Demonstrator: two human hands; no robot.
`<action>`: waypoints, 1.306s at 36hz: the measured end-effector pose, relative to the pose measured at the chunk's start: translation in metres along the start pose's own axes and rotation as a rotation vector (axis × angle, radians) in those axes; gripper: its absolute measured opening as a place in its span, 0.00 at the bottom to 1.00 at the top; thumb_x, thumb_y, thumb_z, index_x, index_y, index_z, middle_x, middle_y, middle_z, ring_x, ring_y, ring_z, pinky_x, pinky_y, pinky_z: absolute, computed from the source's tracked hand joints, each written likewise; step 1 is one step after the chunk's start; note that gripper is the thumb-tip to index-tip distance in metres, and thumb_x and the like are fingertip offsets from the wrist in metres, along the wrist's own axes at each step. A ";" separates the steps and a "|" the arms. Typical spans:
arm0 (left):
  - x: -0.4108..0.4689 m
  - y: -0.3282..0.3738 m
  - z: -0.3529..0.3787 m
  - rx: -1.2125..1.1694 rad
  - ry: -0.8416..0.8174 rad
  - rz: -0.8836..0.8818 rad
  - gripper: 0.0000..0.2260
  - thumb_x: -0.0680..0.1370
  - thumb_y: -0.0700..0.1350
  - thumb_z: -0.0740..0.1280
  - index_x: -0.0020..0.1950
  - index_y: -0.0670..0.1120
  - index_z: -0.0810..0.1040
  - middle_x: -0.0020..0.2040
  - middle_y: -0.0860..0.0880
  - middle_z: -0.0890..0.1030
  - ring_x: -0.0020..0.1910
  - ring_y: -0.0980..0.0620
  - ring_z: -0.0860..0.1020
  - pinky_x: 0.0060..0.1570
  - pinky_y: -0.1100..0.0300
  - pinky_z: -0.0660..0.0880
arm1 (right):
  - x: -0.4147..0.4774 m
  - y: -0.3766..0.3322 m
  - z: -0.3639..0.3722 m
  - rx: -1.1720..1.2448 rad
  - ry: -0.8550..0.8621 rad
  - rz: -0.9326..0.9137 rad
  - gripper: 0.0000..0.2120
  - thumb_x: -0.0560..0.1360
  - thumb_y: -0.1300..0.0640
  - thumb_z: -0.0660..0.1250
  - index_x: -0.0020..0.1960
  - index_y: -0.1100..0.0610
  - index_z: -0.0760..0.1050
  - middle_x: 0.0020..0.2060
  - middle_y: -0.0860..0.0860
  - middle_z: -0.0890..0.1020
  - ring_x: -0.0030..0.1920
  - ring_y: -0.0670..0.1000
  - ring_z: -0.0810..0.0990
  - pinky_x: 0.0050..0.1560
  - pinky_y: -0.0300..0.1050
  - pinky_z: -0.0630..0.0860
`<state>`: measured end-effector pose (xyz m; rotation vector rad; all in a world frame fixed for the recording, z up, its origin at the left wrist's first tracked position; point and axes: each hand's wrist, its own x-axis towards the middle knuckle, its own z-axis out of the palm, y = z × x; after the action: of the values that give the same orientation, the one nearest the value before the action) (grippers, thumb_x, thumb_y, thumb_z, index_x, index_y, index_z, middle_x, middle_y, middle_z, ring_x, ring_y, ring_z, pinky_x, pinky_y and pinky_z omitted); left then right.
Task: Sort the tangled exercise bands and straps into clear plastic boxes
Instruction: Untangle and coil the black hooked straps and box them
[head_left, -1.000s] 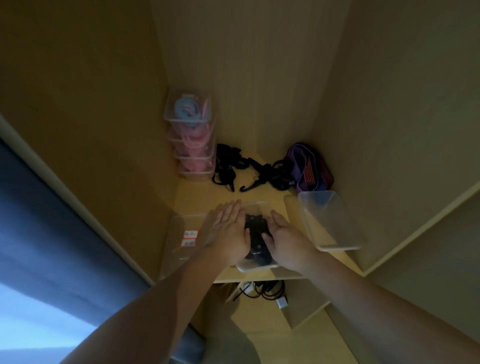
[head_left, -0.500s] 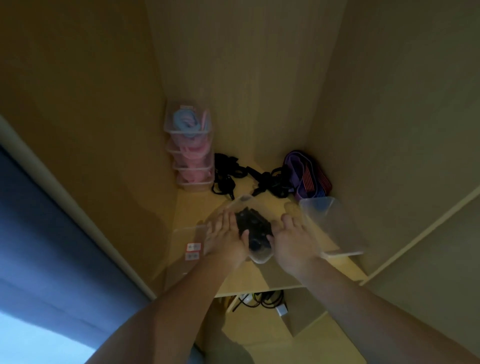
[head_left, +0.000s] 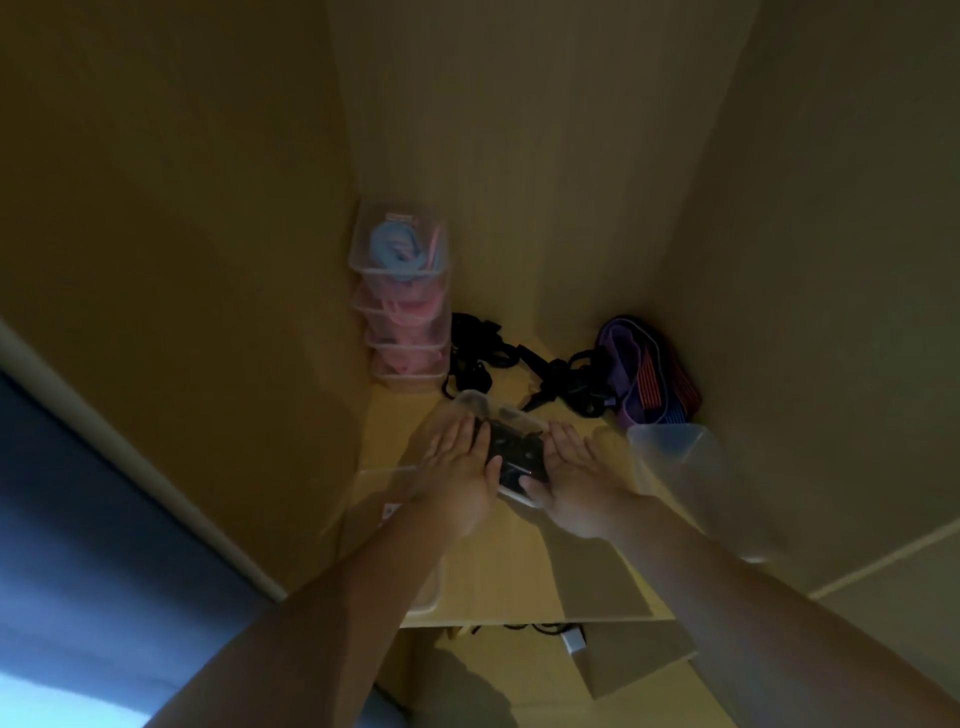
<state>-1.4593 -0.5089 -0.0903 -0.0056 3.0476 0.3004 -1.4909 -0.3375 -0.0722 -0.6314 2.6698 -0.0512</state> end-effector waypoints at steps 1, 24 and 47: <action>0.002 0.000 0.000 -0.007 0.002 -0.016 0.25 0.84 0.52 0.44 0.79 0.46 0.47 0.80 0.46 0.48 0.78 0.50 0.46 0.76 0.54 0.43 | 0.006 0.003 -0.003 -0.024 -0.012 -0.016 0.36 0.81 0.38 0.42 0.77 0.61 0.36 0.77 0.55 0.36 0.76 0.52 0.33 0.76 0.51 0.36; 0.009 -0.029 0.000 -0.027 0.105 -0.458 0.25 0.83 0.55 0.44 0.79 0.48 0.49 0.79 0.45 0.51 0.78 0.47 0.49 0.76 0.53 0.46 | 0.095 -0.017 -0.036 -0.176 -0.015 -0.343 0.32 0.82 0.41 0.42 0.78 0.58 0.38 0.77 0.52 0.36 0.76 0.49 0.35 0.75 0.46 0.36; 0.001 0.004 -0.015 -0.192 0.263 -0.066 0.21 0.81 0.46 0.56 0.72 0.40 0.68 0.72 0.42 0.69 0.72 0.44 0.64 0.73 0.55 0.55 | -0.029 0.067 -0.023 0.142 0.298 0.011 0.25 0.82 0.51 0.55 0.77 0.56 0.57 0.73 0.53 0.66 0.58 0.49 0.77 0.50 0.37 0.75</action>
<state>-1.4611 -0.5077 -0.0747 -0.1698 3.2522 0.6340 -1.5046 -0.2656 -0.0482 -0.6035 2.9195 -0.3545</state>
